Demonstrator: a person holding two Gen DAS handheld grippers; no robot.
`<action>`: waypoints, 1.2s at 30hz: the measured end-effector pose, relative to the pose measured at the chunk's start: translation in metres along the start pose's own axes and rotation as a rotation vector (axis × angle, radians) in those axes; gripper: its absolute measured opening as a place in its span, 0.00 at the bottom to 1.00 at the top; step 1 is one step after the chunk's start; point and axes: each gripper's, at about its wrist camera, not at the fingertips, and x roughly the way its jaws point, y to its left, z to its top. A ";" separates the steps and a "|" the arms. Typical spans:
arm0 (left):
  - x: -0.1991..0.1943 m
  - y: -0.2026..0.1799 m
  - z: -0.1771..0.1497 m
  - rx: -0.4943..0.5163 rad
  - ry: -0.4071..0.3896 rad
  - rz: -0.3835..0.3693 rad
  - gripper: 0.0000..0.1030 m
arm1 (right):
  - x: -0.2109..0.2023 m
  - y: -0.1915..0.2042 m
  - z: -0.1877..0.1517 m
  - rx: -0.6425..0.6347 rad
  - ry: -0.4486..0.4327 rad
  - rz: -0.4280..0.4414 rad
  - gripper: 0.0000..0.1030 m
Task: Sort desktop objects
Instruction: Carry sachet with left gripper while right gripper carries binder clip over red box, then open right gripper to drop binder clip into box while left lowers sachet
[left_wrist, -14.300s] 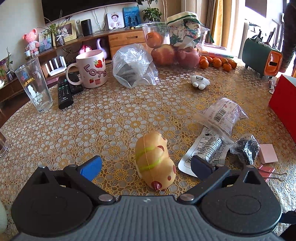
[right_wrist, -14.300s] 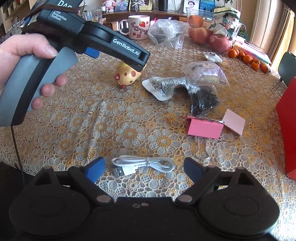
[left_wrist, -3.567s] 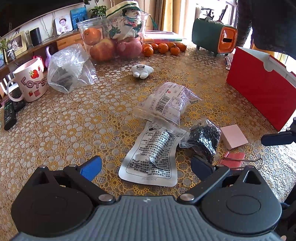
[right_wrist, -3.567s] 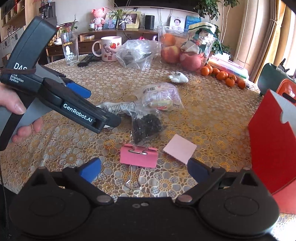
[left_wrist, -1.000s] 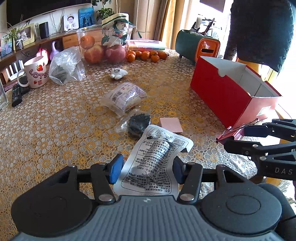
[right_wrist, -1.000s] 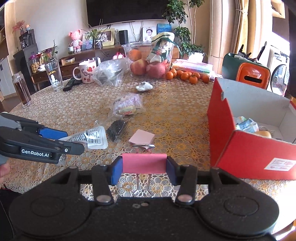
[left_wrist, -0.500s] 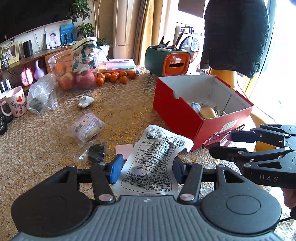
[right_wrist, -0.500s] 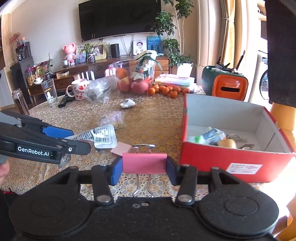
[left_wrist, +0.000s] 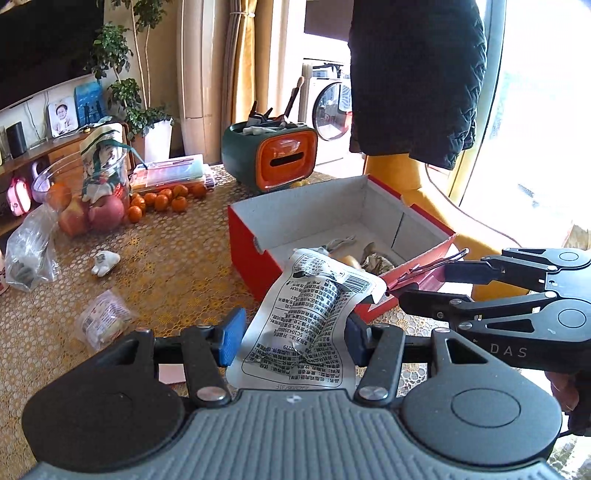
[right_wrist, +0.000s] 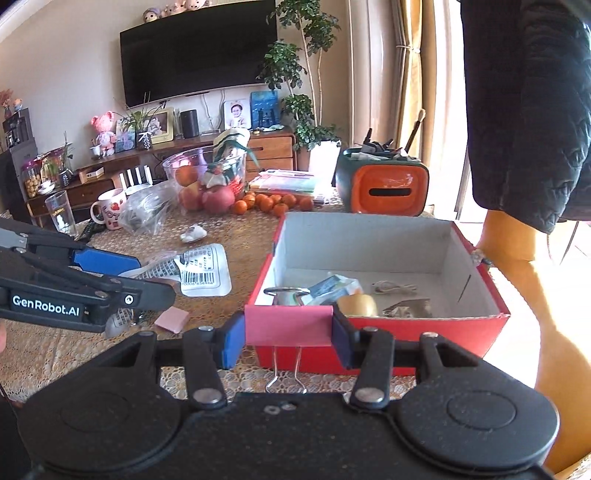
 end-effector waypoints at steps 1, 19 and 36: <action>0.004 -0.004 0.003 0.002 0.000 -0.002 0.53 | 0.001 -0.006 0.001 0.007 -0.001 -0.010 0.47; 0.082 -0.046 0.052 0.049 0.014 0.007 0.53 | 0.037 -0.089 0.026 0.081 0.012 -0.126 0.47; 0.175 -0.042 0.072 0.129 0.125 0.109 0.53 | 0.129 -0.123 0.040 0.098 0.142 -0.185 0.47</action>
